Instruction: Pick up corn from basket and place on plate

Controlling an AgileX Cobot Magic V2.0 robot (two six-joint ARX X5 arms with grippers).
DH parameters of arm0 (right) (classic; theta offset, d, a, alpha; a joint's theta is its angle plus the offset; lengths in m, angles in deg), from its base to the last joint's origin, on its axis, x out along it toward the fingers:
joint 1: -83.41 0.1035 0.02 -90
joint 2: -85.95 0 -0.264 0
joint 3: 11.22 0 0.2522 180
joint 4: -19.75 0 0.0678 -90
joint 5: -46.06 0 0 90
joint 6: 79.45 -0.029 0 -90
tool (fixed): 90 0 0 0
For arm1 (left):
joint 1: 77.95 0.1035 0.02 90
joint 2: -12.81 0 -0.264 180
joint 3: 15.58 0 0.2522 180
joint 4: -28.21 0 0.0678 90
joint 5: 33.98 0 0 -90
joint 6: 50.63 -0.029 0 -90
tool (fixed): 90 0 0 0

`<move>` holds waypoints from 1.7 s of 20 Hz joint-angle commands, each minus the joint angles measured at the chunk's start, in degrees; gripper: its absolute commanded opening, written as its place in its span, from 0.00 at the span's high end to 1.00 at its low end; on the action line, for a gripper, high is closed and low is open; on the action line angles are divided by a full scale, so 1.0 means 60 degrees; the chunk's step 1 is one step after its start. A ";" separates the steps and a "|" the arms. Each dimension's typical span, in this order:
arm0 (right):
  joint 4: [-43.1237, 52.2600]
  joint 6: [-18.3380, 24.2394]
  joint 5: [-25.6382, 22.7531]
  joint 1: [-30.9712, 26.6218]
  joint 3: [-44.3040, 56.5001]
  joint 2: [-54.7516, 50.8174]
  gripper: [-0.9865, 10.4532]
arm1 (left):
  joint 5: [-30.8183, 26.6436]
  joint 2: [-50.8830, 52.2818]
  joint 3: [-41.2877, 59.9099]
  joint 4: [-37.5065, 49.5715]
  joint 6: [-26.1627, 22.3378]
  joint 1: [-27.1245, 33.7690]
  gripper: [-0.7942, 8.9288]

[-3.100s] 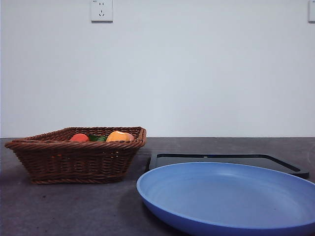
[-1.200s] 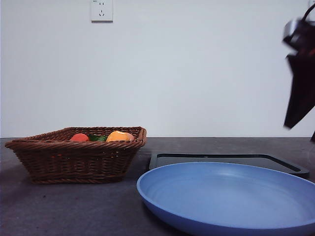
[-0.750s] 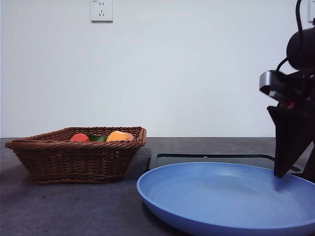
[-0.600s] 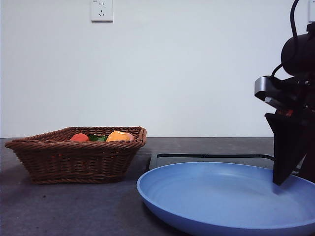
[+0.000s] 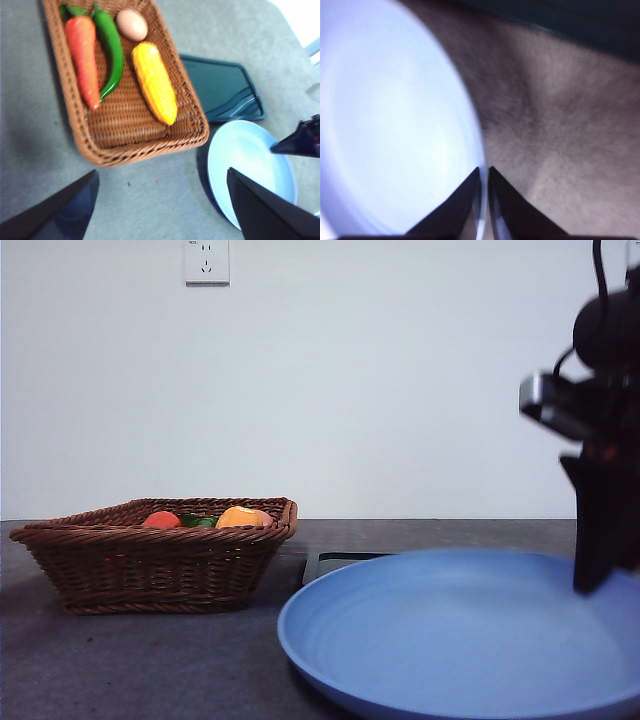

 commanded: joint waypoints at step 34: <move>-0.2754 0.0368 -0.0743 -0.1716 -0.2506 -0.3960 0.91 | -0.5577 -1.2236 -0.6226 0.1792 0.0331 -0.5264 0.54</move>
